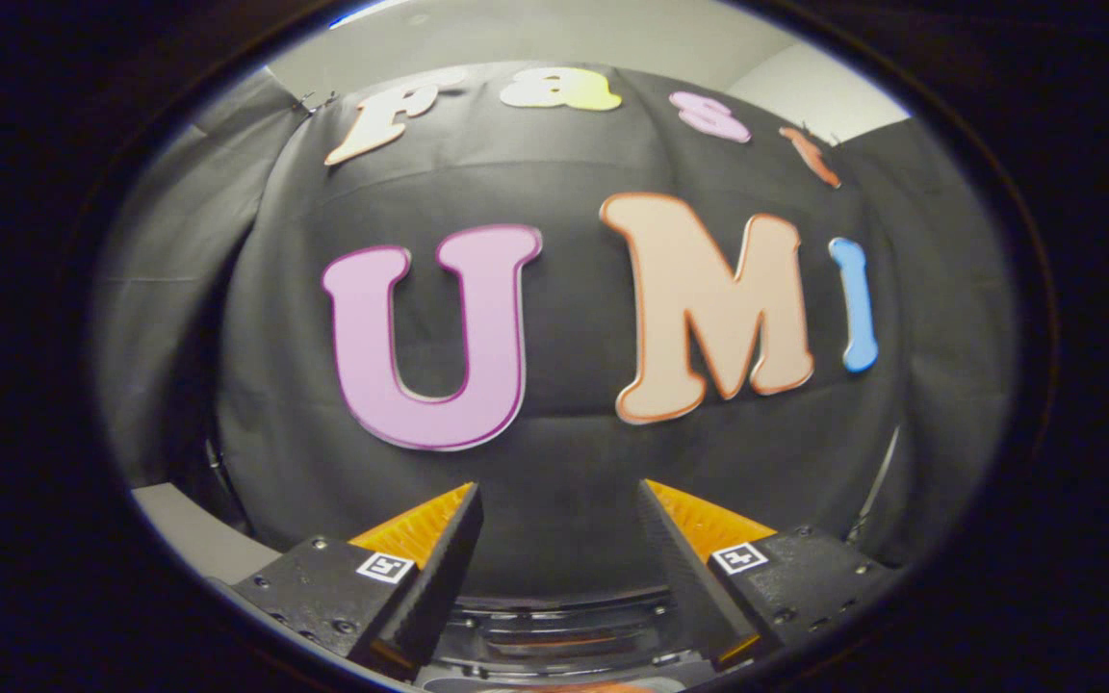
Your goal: Put the clothes into the washing machine and then close the washing machine lid.
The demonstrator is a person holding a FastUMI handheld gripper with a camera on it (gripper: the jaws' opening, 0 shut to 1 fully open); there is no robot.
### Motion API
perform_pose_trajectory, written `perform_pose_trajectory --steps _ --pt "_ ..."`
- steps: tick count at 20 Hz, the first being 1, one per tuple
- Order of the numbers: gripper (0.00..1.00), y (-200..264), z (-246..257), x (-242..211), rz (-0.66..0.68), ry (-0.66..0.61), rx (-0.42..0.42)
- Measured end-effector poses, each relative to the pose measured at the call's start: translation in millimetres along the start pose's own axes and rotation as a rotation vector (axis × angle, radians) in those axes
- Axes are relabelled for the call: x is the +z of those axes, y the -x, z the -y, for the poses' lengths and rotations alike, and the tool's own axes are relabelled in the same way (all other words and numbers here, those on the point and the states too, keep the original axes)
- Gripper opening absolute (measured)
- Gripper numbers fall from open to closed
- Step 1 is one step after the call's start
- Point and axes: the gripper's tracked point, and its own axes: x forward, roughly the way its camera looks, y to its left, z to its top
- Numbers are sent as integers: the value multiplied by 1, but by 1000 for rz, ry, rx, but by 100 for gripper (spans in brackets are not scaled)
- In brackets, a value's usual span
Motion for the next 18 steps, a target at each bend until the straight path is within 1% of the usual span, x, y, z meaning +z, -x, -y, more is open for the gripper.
perform_pose_trajectory --steps 4,5,6,7,8,9,10,11,12,13,14,15,16,17,18 --pt "97 -19 4 -40 -50 35 -45" --pt "97 -20 5 -48 -46 45 -53" --pt "97 -22 3 -49 -10 36 -52" --pt "97 -27 0 -53 -1 22 -47" --pt "97 -32 -1 -67 -28 15 -46" --pt "97 -38 -2 -94 -108 17 -47" --pt "97 -42 -4 -76 -22 83 -34" --pt "97 -46 0 -70 34 38 -30" --pt "97 -40 -5 -76 -2 22 -19" --pt "97 -37 -6 -68 27 54 -17" --pt "97 -35 -5 -74 -24 35 -25" --pt "97 -29 -7 -75 -48 45 -31" --pt "97 -30 -4 -70 -55 58 -37" --pt "98 -25 -5 -70 -78 43 -50" --pt "98 -21 -5 -69 -70 57 -55"
